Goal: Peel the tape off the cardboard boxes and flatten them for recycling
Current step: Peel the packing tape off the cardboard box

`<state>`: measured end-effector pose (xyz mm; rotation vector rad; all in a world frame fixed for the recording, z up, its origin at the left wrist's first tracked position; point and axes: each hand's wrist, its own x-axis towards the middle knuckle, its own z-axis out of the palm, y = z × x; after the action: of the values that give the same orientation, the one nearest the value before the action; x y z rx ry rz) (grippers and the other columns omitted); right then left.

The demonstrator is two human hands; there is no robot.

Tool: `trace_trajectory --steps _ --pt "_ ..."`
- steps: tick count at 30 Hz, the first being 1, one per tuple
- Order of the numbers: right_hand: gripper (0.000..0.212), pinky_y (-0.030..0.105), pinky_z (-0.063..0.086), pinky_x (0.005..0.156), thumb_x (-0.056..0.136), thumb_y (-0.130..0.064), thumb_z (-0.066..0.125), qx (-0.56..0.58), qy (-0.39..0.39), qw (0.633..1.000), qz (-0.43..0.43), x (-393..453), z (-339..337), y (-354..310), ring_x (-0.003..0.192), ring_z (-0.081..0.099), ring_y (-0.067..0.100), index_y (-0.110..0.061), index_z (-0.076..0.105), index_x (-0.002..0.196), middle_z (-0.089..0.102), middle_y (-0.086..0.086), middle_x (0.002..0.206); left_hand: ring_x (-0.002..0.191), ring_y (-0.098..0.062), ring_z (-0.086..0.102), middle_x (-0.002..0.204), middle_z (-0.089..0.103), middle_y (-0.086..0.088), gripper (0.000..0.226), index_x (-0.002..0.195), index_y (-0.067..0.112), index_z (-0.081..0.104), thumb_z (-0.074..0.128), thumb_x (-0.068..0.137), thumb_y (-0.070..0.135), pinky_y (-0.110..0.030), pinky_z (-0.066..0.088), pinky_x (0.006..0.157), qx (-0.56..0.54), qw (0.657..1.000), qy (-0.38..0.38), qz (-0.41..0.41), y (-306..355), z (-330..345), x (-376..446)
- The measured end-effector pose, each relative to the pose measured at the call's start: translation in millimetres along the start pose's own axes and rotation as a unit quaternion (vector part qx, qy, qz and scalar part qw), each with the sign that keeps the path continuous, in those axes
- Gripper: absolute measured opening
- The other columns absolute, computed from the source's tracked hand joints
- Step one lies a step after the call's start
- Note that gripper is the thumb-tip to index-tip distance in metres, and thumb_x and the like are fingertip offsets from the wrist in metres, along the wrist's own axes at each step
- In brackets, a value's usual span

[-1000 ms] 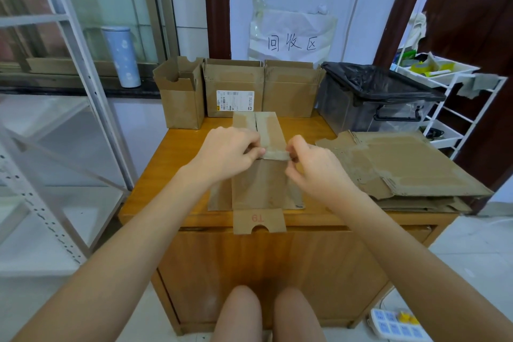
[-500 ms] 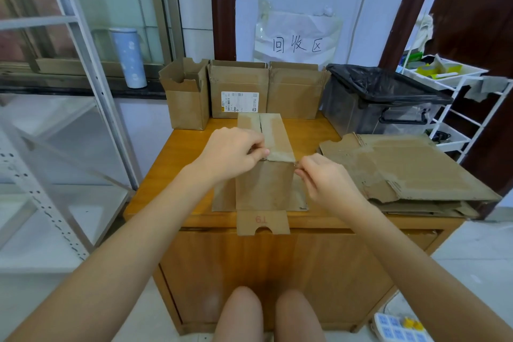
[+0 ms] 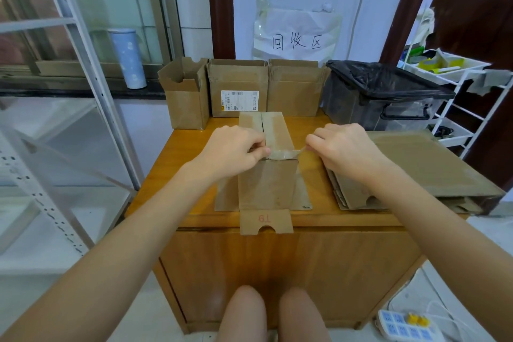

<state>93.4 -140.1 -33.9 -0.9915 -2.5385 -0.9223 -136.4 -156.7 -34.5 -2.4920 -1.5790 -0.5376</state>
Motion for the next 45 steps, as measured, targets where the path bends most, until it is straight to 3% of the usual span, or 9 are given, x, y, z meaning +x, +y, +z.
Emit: trace_trajectory --steps 8,12,19,24,28,31,34,36,45 --pt "0.031 0.014 0.008 0.046 0.057 0.011 0.080 0.028 0.030 0.999 0.029 15.3 -3.7 -3.2 0.039 0.046 0.022 -0.003 0.060 0.077 0.050 0.006 0.051 0.078 -0.014 0.058 0.084 0.065 0.005 0.026 0.085 0.022 0.062 0.048 0.097 0.041 -0.030 0.047 0.065 -0.010 1.000 -0.007 -0.005 -0.2 -0.2 -0.1" --pt "0.006 0.028 0.041 0.047 0.083 0.000 0.065 0.143 0.032 0.987 0.063 30.5 -4.1 -11.5 0.060 0.061 0.028 -0.002 0.062 0.088 0.063 0.008 0.070 0.075 -0.015 0.058 0.081 0.065 0.004 0.028 0.085 0.021 0.063 0.048 0.096 0.041 -0.029 0.045 0.061 -0.003 1.000 -0.007 -0.006 0.6 1.5 1.7" --pt "0.010 0.034 0.055 0.081 0.090 -0.008 0.061 0.418 0.051 0.882 0.211 43.6 -7.5 -26.5 0.077 0.066 0.012 -0.016 0.065 0.089 0.064 -0.011 0.074 0.076 -0.015 0.059 0.078 0.063 0.007 0.027 0.085 0.024 0.063 0.049 0.095 0.045 -0.028 0.038 0.058 -0.003 1.000 -0.004 -0.018 -2.0 3.4 1.7" --pt "0.010 0.029 0.055 0.082 0.086 -0.006 0.066 0.507 0.012 0.839 0.198 49.9 -3.6 -35.8 0.082 0.065 0.012 -0.014 0.068 0.092 0.067 -0.002 0.085 0.084 -0.011 0.061 0.088 0.065 0.014 0.045 0.129 0.027 0.044 0.056 0.091 0.047 -0.026 0.044 0.066 -0.056 0.998 0.012 -0.019 -3.0 2.8 0.2" --pt "0.012 0.024 0.053 0.082 0.088 0.000 0.060 0.525 0.038 0.832 0.177 43.9 2.3 -32.3 0.084 0.064 0.011 -0.009 0.060 0.095 0.064 0.002 0.090 0.087 -0.010 0.058 0.084 0.061 0.017 0.023 0.110 0.035 0.059 0.055 0.091 0.048 -0.024 0.035 0.065 -0.063 0.997 -0.006 -0.037 -2.9 0.2 0.8" --pt "0.014 0.032 0.054 0.086 0.090 0.000 0.051 0.553 0.100 0.775 0.288 41.9 9.9 -22.6 0.089 0.065 0.015 -0.013 0.052 0.090 0.062 0.008 0.094 0.089 -0.012 0.059 0.089 0.067 0.014 0.020 0.093 0.038 0.069 0.055 0.090 0.052 -0.028 0.045 0.070 -0.080 0.995 -0.003 -0.053 -6.5 5.1 -0.2" --pt "0.023 0.032 0.044 0.100 0.093 -0.004 0.047 0.470 -0.036 0.841 0.265 40.2 22.7 -22.8 0.108 0.056 0.014 -0.014 0.060 0.109 0.060 0.001 0.111 0.089 -0.013 0.059 0.091 0.068 0.012 0.022 0.093 0.037 0.071 0.054 0.091 0.050 -0.031 0.048 0.075 -0.084 0.995 -0.003 -0.058 -7.0 5.3 0.7" --pt "0.033 0.027 0.039 0.103 0.095 -0.007 0.043 0.477 -0.082 0.837 0.254 34.9 28.5 -29.0 0.117 0.051 0.012 -0.013 0.058 0.124 0.058 -0.001 0.123 0.087 -0.013 0.059 0.087 0.067 0.012 0.021 0.094 0.036 0.070 0.054 0.091 0.050 -0.030 0.047 0.075 -0.088 0.994 -0.012 -0.062 -6.5 2.0 3.4" --pt "0.034 0.029 0.024 0.116 0.097 -0.018 0.053 0.562 -0.027 0.793 0.232 13.0 47.2 -39.2 0.138 0.031 0.004 -0.012 0.056 0.129 0.049 -0.005 0.139 0.090 -0.009 0.060 0.079 0.063 0.020 0.011 0.089 0.036 0.070 0.060 0.091 0.041 -0.029 0.047 0.083 -0.140 0.984 -0.088 -0.068 -9.5 -16.7 19.2"
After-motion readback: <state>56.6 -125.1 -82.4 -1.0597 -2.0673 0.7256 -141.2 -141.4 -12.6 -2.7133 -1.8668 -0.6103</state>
